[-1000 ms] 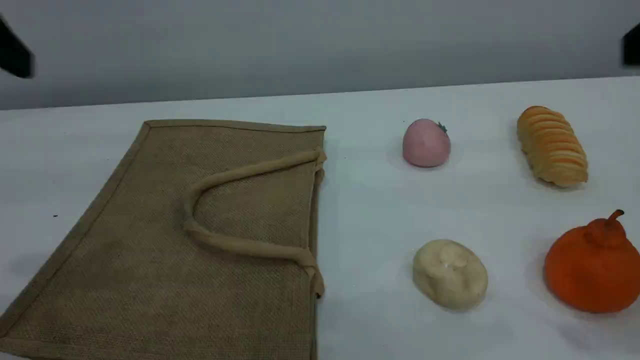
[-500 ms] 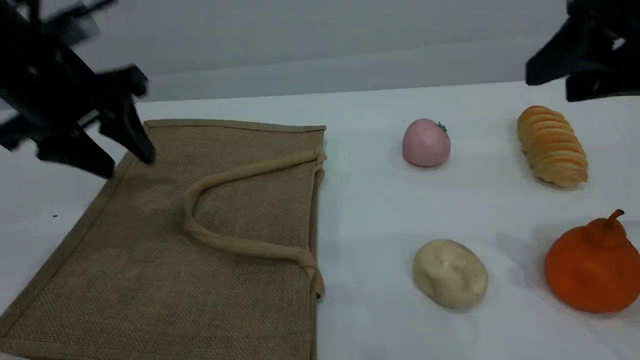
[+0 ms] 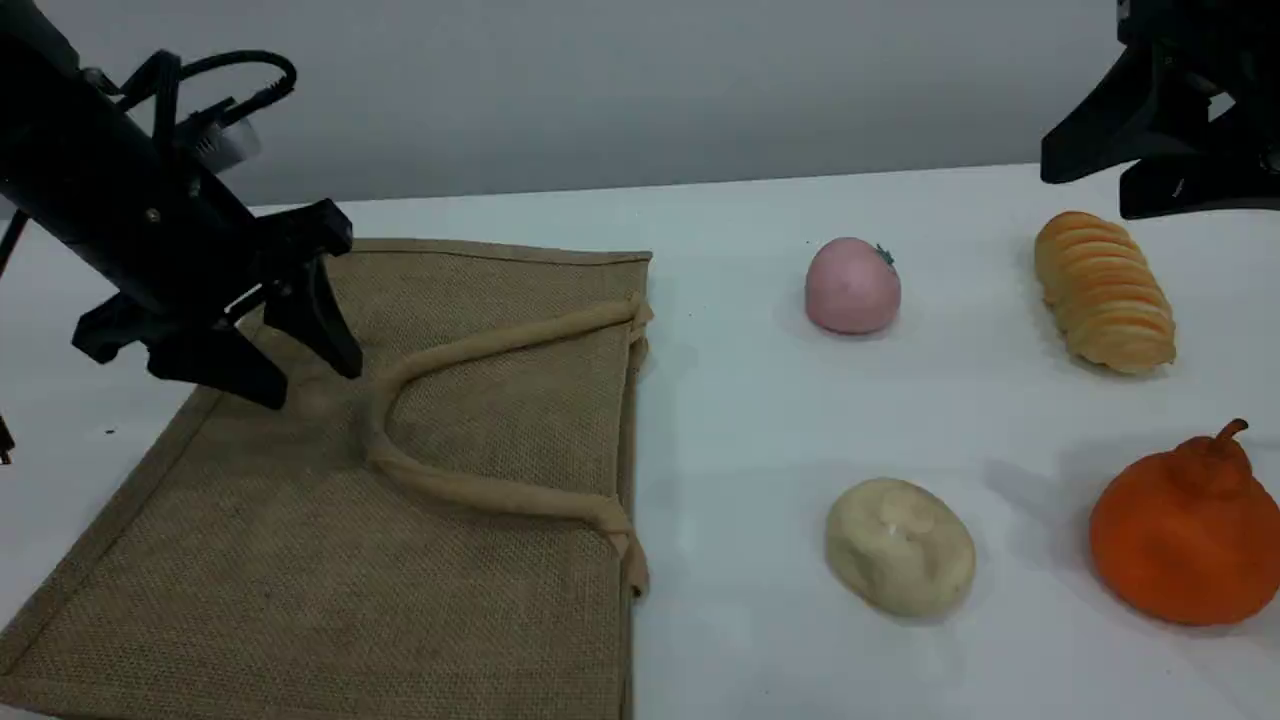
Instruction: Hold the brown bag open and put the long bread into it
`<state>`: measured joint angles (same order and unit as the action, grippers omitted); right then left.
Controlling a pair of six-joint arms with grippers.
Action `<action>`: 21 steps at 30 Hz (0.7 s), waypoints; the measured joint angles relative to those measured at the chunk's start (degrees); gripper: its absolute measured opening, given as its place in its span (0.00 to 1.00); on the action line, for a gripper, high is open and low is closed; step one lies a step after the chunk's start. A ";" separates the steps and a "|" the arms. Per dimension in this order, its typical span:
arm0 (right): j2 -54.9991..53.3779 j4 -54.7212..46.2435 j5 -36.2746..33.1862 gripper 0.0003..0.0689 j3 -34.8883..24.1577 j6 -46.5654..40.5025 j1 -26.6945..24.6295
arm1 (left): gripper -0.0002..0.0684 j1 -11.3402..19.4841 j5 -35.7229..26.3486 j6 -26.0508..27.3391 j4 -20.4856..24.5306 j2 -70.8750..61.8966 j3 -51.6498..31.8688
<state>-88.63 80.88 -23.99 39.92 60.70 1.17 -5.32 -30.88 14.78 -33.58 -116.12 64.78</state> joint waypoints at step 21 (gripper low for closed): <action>0.00 0.00 -0.12 0.51 0.00 0.04 0.00 | 0.61 -5.22 1.62 -3.02 3.62 -9.61 5.23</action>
<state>-88.63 80.88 -24.11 39.92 60.74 1.17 -10.54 -29.26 11.76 -29.97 -125.73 70.01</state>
